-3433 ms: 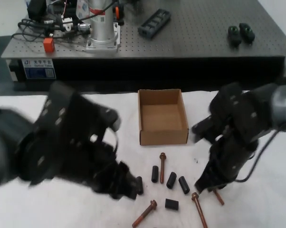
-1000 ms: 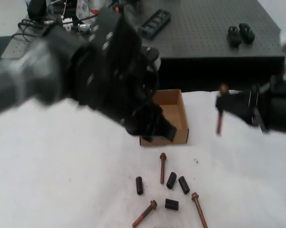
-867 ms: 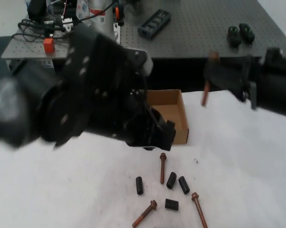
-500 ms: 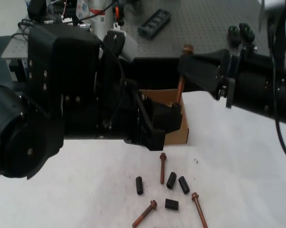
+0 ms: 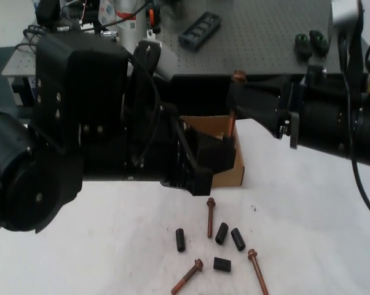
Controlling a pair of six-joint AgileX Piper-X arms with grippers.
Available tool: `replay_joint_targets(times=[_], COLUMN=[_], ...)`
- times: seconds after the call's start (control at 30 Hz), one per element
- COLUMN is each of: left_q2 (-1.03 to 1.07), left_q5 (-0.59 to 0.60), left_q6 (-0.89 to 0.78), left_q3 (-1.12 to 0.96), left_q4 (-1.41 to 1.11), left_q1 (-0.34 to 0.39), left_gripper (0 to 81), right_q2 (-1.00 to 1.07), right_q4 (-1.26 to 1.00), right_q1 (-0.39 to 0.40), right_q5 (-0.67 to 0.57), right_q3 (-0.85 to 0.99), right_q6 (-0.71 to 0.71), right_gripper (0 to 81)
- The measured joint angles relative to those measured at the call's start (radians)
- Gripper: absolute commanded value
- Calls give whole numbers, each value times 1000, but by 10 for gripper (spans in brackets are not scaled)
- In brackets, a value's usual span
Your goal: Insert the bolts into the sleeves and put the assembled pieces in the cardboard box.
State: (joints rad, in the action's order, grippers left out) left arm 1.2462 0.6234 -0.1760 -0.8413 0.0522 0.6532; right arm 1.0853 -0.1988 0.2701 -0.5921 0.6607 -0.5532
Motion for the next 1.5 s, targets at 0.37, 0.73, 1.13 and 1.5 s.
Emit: replay_joint_targets(times=[0.37,0.73,1.13,1.5], left_q2=[0,0,161,741], left_q5=[-4,-123,-442,-488], left_q6=[68,119,-56,-140], left_q3=[6,6,-91,-696], left_q4=[-1,-43,-236,216], left_q1=[0,0,-10,-38], left_gripper=[7,7,7,7], right_q2=[0,-19,-163,-177], right_q4=[33,71,250,958], right_q1=[0,-96,-309,-382], right_q5=[-66,-92,-130,134], right_q3=[0,0,0,0], right_q6=[38,84,121,440], right_gripper=[482,431,431,430])
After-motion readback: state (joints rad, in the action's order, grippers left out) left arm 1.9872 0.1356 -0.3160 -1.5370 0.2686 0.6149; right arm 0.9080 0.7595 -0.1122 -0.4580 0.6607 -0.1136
